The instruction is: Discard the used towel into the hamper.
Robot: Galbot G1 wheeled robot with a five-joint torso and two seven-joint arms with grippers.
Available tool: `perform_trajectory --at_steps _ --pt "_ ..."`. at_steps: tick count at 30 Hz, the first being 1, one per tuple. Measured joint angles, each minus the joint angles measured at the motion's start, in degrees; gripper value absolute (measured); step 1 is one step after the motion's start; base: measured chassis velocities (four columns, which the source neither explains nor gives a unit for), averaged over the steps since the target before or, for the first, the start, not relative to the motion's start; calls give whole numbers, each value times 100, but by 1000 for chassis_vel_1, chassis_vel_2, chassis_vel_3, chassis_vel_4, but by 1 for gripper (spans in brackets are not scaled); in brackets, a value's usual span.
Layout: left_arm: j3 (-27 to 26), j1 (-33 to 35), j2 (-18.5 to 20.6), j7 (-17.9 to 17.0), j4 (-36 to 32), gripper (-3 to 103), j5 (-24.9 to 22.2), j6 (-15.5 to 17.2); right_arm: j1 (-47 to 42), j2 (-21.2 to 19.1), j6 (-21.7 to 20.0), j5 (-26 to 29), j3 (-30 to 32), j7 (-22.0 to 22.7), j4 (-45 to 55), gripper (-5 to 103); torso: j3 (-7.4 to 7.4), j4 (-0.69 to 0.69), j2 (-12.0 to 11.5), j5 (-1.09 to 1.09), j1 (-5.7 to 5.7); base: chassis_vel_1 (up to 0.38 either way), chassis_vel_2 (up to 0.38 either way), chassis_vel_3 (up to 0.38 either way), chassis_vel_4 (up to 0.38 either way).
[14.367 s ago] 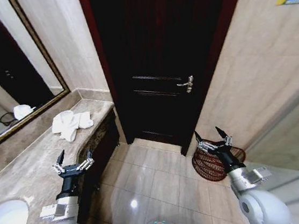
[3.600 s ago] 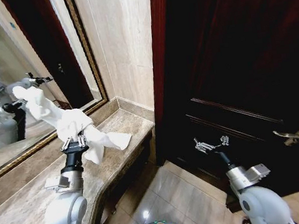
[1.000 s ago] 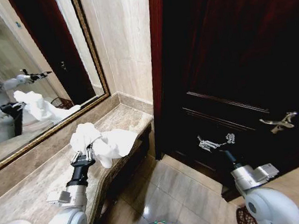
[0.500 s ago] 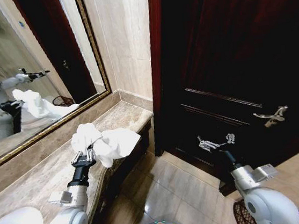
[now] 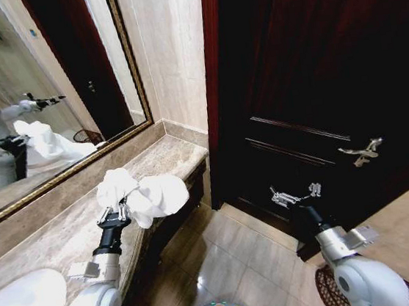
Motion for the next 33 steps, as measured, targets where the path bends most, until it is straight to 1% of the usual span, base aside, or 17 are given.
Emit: perform_trajectory --at_steps 29,33 --pt "11 -28 -17 24 118 10 19 -146 -18 21 44 -51 -16 -21 -9 100 0 1 0 0 0 63 -63 -62 64" --pt "12 -35 -21 59 135 10 19 -158 -17 26 45 -56 -17 -24 -10 100 0 -1 0 0 0 57 -64 -60 66"
